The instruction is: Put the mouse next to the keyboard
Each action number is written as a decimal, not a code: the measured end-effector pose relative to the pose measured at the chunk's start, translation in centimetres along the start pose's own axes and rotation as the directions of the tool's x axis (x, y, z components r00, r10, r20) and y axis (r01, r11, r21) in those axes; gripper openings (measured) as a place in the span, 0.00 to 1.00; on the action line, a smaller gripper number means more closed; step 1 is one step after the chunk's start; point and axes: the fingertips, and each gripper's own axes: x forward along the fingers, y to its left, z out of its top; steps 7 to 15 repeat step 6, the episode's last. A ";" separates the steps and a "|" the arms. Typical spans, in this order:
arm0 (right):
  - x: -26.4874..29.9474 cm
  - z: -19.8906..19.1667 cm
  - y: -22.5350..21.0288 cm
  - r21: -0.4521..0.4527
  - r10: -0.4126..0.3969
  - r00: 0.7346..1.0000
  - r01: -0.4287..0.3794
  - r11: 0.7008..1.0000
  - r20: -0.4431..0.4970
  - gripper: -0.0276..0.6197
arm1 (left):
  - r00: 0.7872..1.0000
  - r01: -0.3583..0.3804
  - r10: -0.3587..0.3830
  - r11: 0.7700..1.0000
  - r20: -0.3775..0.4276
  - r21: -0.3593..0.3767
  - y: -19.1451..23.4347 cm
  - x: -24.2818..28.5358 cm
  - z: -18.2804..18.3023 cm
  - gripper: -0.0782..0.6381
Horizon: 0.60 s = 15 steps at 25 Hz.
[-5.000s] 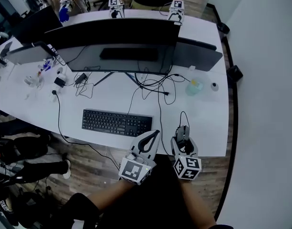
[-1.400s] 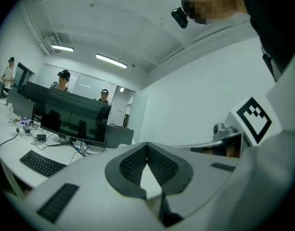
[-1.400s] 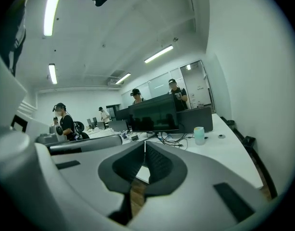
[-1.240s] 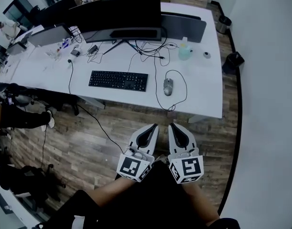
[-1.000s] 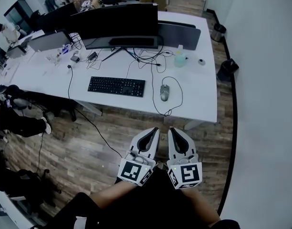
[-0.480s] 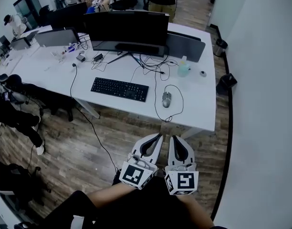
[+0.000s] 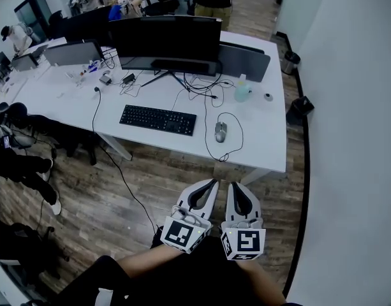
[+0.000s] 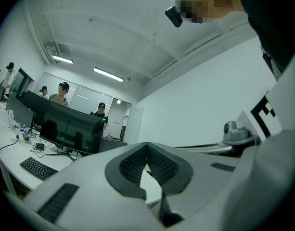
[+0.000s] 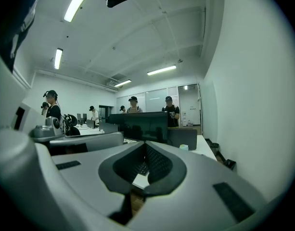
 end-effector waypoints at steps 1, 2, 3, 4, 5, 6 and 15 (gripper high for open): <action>0.0 -0.1 0.1 -0.002 0.001 1.000 -0.001 1.000 -0.002 0.07 | 1.000 0.000 0.000 1.000 -0.002 0.002 0.0 0.0 -0.1 0.11; -0.1 -0.2 0.2 -0.005 0.002 1.000 -0.002 1.000 -0.003 0.07 | 1.000 0.000 0.000 1.000 -0.004 0.005 -0.1 0.1 -0.2 0.11; -0.1 -0.2 0.2 -0.009 0.002 1.000 -0.002 1.000 -0.004 0.07 | 1.000 0.001 -0.001 1.000 -0.005 0.006 -0.2 0.1 -0.2 0.11; -0.2 -0.3 0.1 -0.012 0.000 1.000 0.000 1.000 -0.005 0.07 | 1.000 0.003 -0.003 1.000 -0.006 0.007 -0.4 0.2 -0.2 0.11; -0.3 -0.2 0.0 -0.015 -0.003 1.000 0.003 1.000 -0.005 0.07 | 1.000 0.005 -0.005 1.000 -0.007 0.008 -0.5 0.3 -0.1 0.11; -0.4 -0.2 -0.1 -0.017 -0.006 1.000 0.005 1.000 -0.005 0.07 | 1.000 0.007 -0.007 1.000 -0.008 0.008 -0.7 0.3 -0.1 0.11; -0.4 -0.2 -0.1 -0.017 -0.006 1.000 0.005 1.000 -0.005 0.07 | 1.000 0.007 -0.007 1.000 -0.008 0.008 -0.7 0.3 -0.1 0.11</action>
